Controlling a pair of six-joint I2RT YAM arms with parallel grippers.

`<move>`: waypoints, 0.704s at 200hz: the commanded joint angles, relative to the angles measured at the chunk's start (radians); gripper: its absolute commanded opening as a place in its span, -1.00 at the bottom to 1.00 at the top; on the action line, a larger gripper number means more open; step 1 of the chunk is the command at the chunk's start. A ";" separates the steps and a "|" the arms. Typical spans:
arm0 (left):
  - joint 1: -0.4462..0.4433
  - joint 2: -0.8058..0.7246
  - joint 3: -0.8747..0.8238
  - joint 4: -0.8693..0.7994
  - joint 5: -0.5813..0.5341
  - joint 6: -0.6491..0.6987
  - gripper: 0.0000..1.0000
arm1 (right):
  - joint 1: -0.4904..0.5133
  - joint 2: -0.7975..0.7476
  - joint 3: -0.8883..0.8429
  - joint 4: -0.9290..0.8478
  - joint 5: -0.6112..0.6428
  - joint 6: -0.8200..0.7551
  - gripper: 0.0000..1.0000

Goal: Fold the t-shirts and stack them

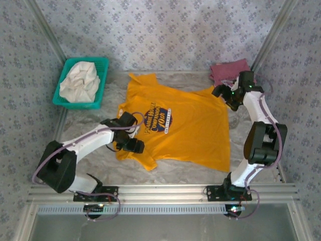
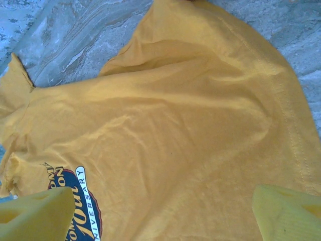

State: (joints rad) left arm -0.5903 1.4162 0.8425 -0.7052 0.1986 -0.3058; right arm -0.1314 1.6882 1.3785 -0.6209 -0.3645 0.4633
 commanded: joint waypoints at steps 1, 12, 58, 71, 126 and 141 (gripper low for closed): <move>-0.004 0.021 0.030 0.048 0.023 0.026 0.24 | -0.003 -0.057 -0.040 -0.019 -0.017 0.005 0.84; -0.004 0.039 0.025 0.054 0.019 0.036 0.18 | -0.002 -0.078 -0.060 -0.020 -0.022 0.003 0.84; -0.004 0.079 0.032 0.084 0.029 0.046 -0.47 | -0.010 -0.096 -0.139 -0.017 -0.042 -0.007 0.83; -0.003 0.091 0.038 0.064 0.008 0.051 -0.81 | -0.010 -0.106 -0.156 -0.004 -0.048 -0.005 0.81; 0.074 -0.048 0.031 0.035 -0.132 0.023 -1.00 | -0.004 -0.334 -0.326 -0.208 0.022 0.029 0.80; 0.121 -0.122 0.008 0.054 -0.134 0.003 -1.00 | -0.020 -0.426 -0.387 -0.304 0.096 0.072 0.80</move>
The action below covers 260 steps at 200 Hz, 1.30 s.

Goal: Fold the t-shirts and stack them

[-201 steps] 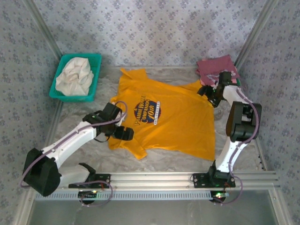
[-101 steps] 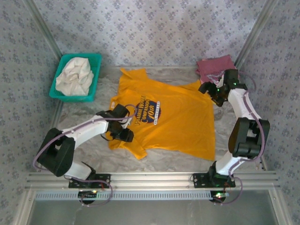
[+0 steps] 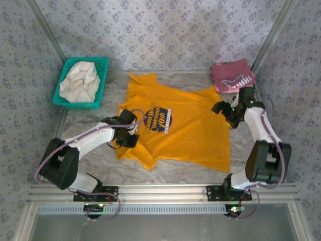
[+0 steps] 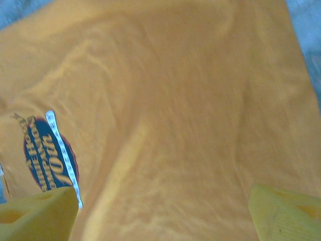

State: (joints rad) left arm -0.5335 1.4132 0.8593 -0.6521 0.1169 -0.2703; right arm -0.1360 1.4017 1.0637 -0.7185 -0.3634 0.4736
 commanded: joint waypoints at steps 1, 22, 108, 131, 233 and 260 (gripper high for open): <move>0.068 -0.125 -0.011 0.002 -0.053 -0.035 -1.00 | -0.016 -0.147 -0.077 -0.211 0.101 0.065 0.80; 0.118 -0.253 -0.052 0.010 -0.050 -0.033 -1.00 | -0.014 -0.244 -0.139 -0.325 0.201 0.197 0.86; 0.270 -0.418 -0.108 0.015 0.010 -0.004 -1.00 | -0.128 -0.396 -0.460 -0.403 0.064 0.370 0.96; 0.277 -0.417 -0.108 0.047 0.032 -0.009 -1.00 | -0.131 -0.385 -0.555 -0.340 0.001 0.436 0.87; 0.295 -0.408 -0.111 0.066 0.046 0.002 -1.00 | -0.074 -0.414 -0.684 -0.123 0.060 0.601 -0.02; 0.311 -0.426 -0.116 0.064 0.026 -0.001 -1.00 | -0.097 -0.502 -0.653 -0.167 0.129 0.599 -0.41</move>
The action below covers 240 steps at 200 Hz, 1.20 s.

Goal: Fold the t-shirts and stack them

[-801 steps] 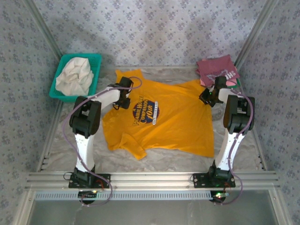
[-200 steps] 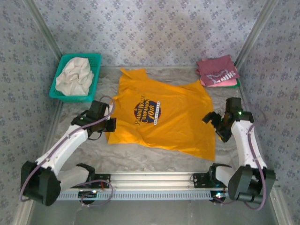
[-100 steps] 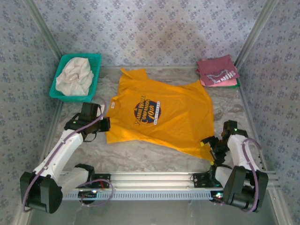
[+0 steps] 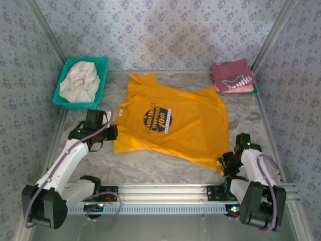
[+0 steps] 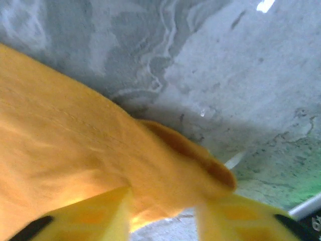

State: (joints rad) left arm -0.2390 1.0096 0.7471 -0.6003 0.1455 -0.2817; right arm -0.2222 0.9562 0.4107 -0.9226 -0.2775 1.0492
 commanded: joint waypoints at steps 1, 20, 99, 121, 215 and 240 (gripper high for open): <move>0.017 -0.024 -0.003 0.012 -0.003 0.010 -1.00 | -0.012 -0.057 0.003 0.036 0.045 0.022 -0.41; 0.025 -0.029 -0.008 0.022 -0.003 0.007 -1.00 | -0.033 -0.031 0.014 0.053 0.051 -0.025 -0.46; 0.026 -0.086 -0.012 0.029 0.021 0.026 -1.00 | -0.023 -0.046 0.145 -0.023 0.099 -0.156 -1.00; 0.026 -0.144 -0.026 0.053 0.076 0.029 -1.00 | -0.040 -0.058 0.164 -0.042 0.039 -0.182 -1.00; 0.026 -0.208 -0.075 0.280 0.016 0.068 -1.00 | -0.031 0.160 0.458 0.006 -0.041 -0.412 -1.00; 0.026 -0.204 -0.092 0.411 0.007 0.099 -1.00 | -0.030 0.208 0.490 0.030 -0.047 -0.435 -1.00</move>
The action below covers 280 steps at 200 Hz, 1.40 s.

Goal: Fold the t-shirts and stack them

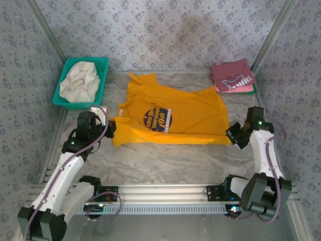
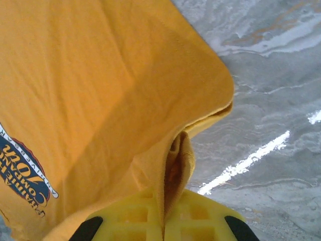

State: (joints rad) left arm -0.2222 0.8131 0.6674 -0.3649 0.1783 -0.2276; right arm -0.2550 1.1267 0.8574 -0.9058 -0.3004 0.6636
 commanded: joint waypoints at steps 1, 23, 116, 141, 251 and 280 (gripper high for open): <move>0.009 -0.006 -0.012 0.181 -0.025 0.046 -1.00 | 0.003 0.041 0.045 0.015 -0.025 -0.052 -1.00; 0.009 0.058 -0.001 0.232 -0.007 0.070 -1.00 | 0.009 0.091 0.058 0.030 -0.046 -0.096 -1.00; 0.011 0.308 0.146 0.221 -0.048 0.216 -1.00 | 0.069 0.314 0.223 0.049 0.073 -0.164 -1.00; 0.011 0.373 0.164 0.236 -0.049 0.238 -1.00 | 0.074 0.384 0.272 0.026 0.074 -0.207 -1.00; 0.012 0.555 0.257 0.251 -0.078 0.339 -1.00 | 0.077 0.538 0.327 0.082 0.072 -0.202 -1.00; 0.013 0.630 0.325 0.235 -0.090 0.382 -1.00 | 0.080 0.564 0.373 0.095 0.073 -0.196 -1.00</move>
State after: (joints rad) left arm -0.2157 1.4006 0.9192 -0.1463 0.1097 0.0937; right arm -0.1806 1.6691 1.1725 -0.8265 -0.2420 0.4702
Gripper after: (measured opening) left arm 0.052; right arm 0.070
